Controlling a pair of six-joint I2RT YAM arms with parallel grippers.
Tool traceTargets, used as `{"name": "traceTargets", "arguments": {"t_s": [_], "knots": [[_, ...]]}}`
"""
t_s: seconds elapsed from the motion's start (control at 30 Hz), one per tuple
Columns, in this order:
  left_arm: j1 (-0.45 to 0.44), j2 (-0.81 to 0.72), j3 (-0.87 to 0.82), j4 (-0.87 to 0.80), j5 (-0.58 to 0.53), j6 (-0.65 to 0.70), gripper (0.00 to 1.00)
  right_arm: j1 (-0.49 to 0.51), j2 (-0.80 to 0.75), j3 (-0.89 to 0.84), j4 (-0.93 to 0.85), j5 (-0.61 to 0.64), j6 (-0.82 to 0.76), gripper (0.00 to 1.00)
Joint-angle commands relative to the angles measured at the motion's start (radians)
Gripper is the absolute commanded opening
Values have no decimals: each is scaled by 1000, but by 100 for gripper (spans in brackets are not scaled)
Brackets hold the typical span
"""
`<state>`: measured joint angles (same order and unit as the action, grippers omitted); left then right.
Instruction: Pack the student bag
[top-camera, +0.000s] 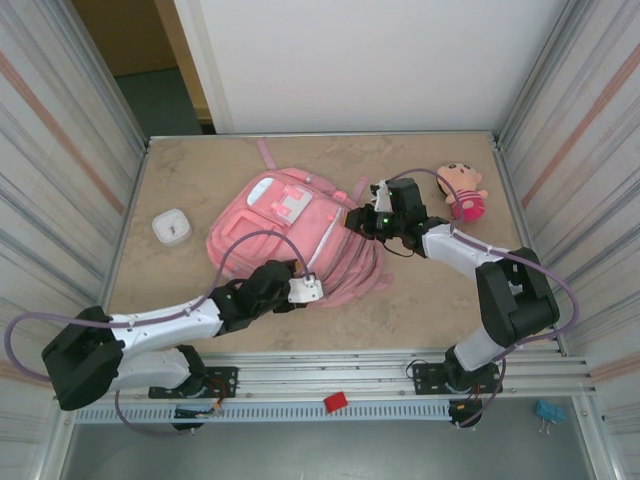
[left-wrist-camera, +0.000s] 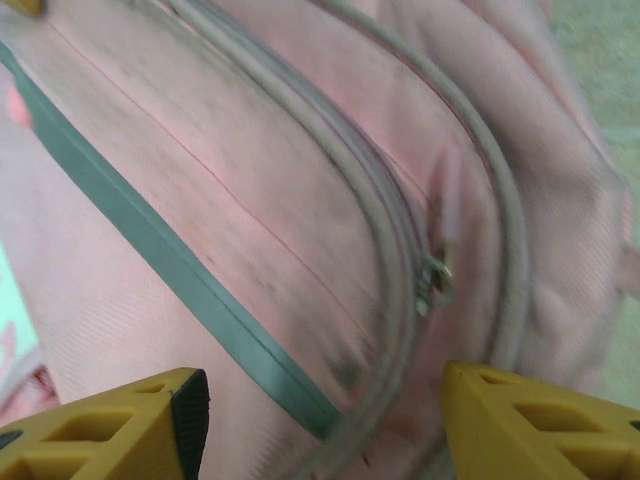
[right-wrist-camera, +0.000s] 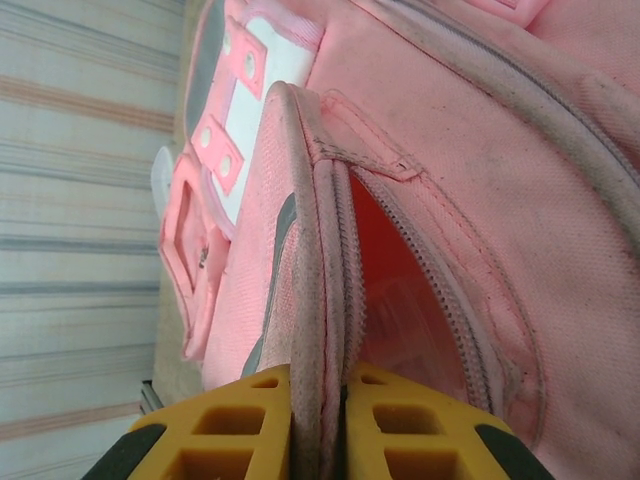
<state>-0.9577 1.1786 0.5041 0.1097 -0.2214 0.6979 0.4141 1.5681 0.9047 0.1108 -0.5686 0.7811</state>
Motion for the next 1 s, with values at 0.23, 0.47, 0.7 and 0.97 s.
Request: {"name": "traceTargets", "arguments": {"t_s": [0.23,0.47,0.7,0.97], "knots": [[-3,99,24,112,7,12,18,35,-95,25,-47,27,-72,34],[119,-5,145,-98,285,-217,0,71,-332,-21,-249,221,-260,56],[224,-55,198,-152,494,-352,0,207,-533,-75,-347,223,-514,59],[274,-13,264,-176,609,-437,0,284,-362,21,-476,173,-601,57]]}}
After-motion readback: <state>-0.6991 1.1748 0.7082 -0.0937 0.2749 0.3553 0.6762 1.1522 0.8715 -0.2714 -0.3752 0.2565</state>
